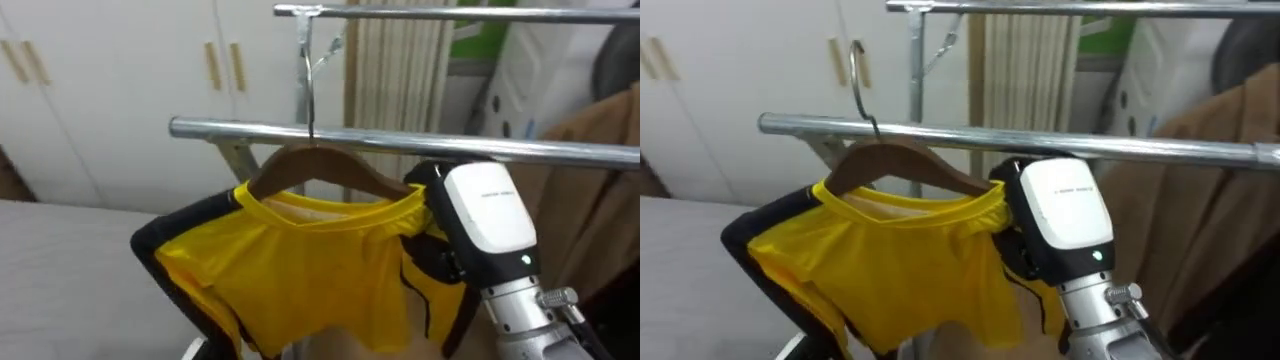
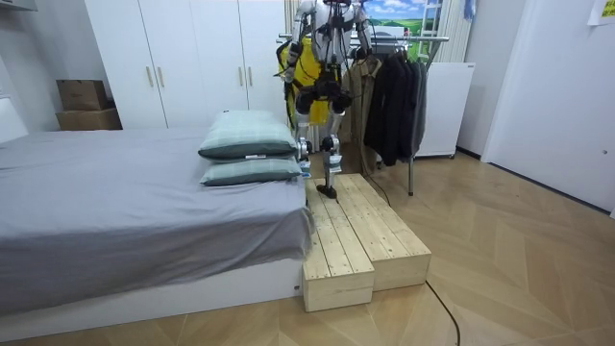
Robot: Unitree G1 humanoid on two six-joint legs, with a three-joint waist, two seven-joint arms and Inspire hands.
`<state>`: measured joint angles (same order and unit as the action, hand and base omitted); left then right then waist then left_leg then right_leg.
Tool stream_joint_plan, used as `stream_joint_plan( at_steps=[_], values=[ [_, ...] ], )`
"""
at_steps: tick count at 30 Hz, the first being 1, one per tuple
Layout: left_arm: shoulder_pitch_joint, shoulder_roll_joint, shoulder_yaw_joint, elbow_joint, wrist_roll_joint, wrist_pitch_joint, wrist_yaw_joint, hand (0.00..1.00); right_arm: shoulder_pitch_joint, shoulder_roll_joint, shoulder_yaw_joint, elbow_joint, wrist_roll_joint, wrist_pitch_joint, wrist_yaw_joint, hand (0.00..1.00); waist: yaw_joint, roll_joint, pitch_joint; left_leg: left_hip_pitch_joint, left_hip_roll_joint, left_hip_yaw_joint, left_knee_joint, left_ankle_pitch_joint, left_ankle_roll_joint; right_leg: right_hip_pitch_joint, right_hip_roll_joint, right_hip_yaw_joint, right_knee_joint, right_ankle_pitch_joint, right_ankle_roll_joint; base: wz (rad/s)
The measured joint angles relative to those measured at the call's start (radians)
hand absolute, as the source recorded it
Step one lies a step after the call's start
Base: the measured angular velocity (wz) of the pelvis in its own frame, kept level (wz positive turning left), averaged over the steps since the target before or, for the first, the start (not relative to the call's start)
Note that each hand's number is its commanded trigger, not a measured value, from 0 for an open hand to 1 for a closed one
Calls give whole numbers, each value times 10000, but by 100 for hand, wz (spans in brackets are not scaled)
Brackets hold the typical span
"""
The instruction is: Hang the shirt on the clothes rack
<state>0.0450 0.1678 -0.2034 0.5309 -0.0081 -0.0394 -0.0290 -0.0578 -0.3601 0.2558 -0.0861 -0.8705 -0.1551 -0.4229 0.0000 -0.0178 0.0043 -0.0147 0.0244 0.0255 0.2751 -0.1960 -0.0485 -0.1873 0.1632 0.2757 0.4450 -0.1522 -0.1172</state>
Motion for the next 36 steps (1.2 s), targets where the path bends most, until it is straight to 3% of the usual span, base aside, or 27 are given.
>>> stream_joint_plan(
  at_steps=[2, 4, 8, 10, 14, 15, 17, 18, 19, 20, 21, 23, 30, 36],
  values=[
    [-29, 9, -351, 5, -6, -24, 6, 0, 0, -19, 25, -3, 23, 29, -1, 100, -189, -25, -8, 146, -71, 85, -159, 28, 57, 104, 36, 240, -285, 93, 142, -43],
    [-49, 17, -612, 4, -10, -22, 0, 0, -4, -4, 38, -47, 29, 68, -7, 100, -206, -33, -7, 223, -57, 500, -369, -1, 186, 77, 115, 643, -574, 217, 347, -47],
    [-54, 105, -623, 124, -6, -27, 13, 0, -2, 14, 18, -64, 20, 210, -20, 100, -277, 1, -8, 296, -57, 809, -448, -60, 314, 135, 142, 951, -845, 398, 441, -30],
    [-51, 206, -622, 184, 0, -27, 38, 0, -3, 32, -35, -68, 79, 248, -19, 100, -225, 16, 2, 316, -58, 1042, -465, -103, 378, 101, 176, 1151, -843, 417, 481, -34],
    [-44, 479, -432, 378, -3, -27, 141, 0, -3, 120, -13, -68, 142, 254, 96, 100, 179, 156, 34, 486, 3, 1990, -710, -160, 452, -77, 372, 1657, -835, 538, 591, -58],
    [-39, 485, -279, 378, 2, -27, 247, 0, -3, 152, -13, -67, 136, 253, 126, 100, 311, 175, 29, 537, 10, 2301, -842, -163, 450, -242, 391, 1440, -827, 587, 588, -87],
    [-29, 485, -91, 377, 14, -26, 416, 0, -2, 177, -13, -67, 73, 248, 183, 100, 662, 212, 43, 703, 59, 2846, -978, -221, 427, -605, -143, -544, -854, 705, 377, -91],
    [-23, 483, 31, 378, -28, -25, 483, 0, 5, 177, -7, -67, 42, 243, 197, 100, 818, 220, 39, 814, 69, 3141, -997, -297, 423, -700, -619, -1980, -864, 613, 329, -61],
    [-30, 487, 79, 366, -80, -26, 511, 0, 17, 174, -4, -67, 59, 248, 196, 100, 790, 238, 31, 815, 69, 3121, -982, -308, 424, -654, -662, -2100, -870, 560, 384, -23],
    [-113, 506, 79, 356, -397, -28, 581, 0, 38, 147, 1, -59, 114, 283, 189, 100, 558, 247, 29, 807, 10, 2919, -984, -304, 417, -522, -576, -1935, -977, 535, 369, 10],
    [-244, 503, 79, 356, -596, -36, 601, 0, 27, 139, 15, -61, 183, 280, 189, 100, 530, 222, 40, 838, 33, 2826, -967, -301, 414, -442, -515, -1859, -1059, 634, 187, 4],
    [-354, 480, 79, 356, -660, -55, 611, 0, 27, 144, 175, -60, 317, 262, 186, 100, 555, 183, 47, 930, 51, 2720, -939, -301, 414, -277, -450, -1752, -1154, 688, 91, -22],
    [-439, 480, 112, -136, -656, -65, 698, 0, 23, 80, 495, -65, 829, 477, 196, 100, 526, -185, 58, 1000, 95, 2721, -928, -301, 414, -226, -336, -1629, -1253, 709, 60, -6],
    [-291, 470, 78, -216, -619, -64, 771, 0, 25, 68, 573, -64, 821, 481, 212, 100, 568, -251, 33, 1227, 180, 2715, -991, -300, 413, 117, -262, -1634, -1588, 825, 25, 0]
  ],
)
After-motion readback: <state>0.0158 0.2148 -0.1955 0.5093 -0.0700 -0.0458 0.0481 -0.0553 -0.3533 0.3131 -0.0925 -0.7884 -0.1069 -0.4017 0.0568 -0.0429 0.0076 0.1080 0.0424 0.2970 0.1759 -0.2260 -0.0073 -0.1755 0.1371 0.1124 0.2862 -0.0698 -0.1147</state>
